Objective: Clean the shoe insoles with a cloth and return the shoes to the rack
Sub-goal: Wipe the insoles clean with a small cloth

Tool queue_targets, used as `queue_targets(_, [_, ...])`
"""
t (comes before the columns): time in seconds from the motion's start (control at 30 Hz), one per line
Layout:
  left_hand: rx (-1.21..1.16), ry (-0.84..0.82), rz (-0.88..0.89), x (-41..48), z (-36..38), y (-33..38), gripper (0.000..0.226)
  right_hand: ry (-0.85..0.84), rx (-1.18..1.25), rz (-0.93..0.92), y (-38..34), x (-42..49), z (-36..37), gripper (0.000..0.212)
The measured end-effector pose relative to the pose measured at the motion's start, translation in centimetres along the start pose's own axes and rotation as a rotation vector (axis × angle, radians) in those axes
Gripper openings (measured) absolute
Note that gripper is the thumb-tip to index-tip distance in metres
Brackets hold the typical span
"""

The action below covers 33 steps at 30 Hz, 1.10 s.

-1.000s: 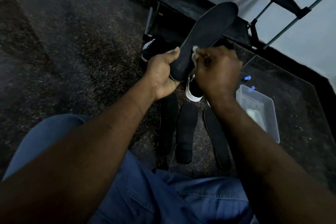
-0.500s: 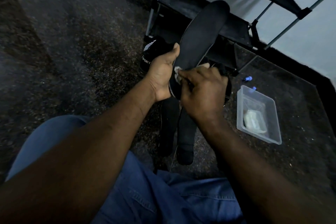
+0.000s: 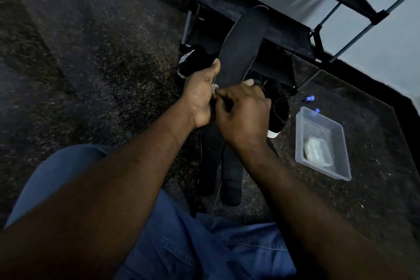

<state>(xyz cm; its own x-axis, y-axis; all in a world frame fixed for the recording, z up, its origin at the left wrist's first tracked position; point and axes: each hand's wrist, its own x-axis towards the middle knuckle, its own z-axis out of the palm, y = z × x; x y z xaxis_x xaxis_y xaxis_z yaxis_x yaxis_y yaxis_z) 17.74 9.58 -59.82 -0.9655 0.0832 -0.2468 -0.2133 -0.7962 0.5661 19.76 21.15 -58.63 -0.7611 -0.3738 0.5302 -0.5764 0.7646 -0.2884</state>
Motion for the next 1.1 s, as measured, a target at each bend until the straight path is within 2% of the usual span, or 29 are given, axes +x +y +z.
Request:
queue_targets(0.17, [-0.016,-0.049,0.005,-0.1,0.5,0.0,0.056,0.086,-0.191,0.093,1.7,3.5,-1.2,0.022])
queue_targets(0.33, [-0.043,-0.076,0.005,0.0,0.4,-0.1,0.055,0.129,-0.125,0.238,3.2,6.2,-1.8,0.027])
queue_targets(0.47, [-0.013,-0.05,0.02,0.8,-0.5,-0.1,0.059,0.03,-0.032,0.108,0.9,2.9,-0.3,0.02])
queue_targets(0.57, [-0.025,-0.025,0.029,1.1,-0.5,-0.2,0.06,-0.016,-0.078,0.031,0.6,1.1,-0.3,0.022])
queue_targets(0.7, [-0.057,-0.036,0.016,0.8,-0.1,-0.4,0.058,0.043,-0.222,0.101,2.5,3.2,-1.2,0.024])
queue_targets(0.9, [-0.085,-0.038,0.019,0.5,-0.2,0.3,0.058,0.104,-0.024,0.275,2.2,5.4,-0.4,0.022])
queue_targets(1.0, [-0.05,-0.004,0.021,0.3,-0.6,0.4,0.058,0.033,0.076,0.189,0.3,3.3,1.0,0.021])
queue_targets(1.1, [-0.035,0.053,0.045,0.7,-0.9,0.1,0.056,-0.03,0.062,0.09,0.1,1.8,1.0,0.023])
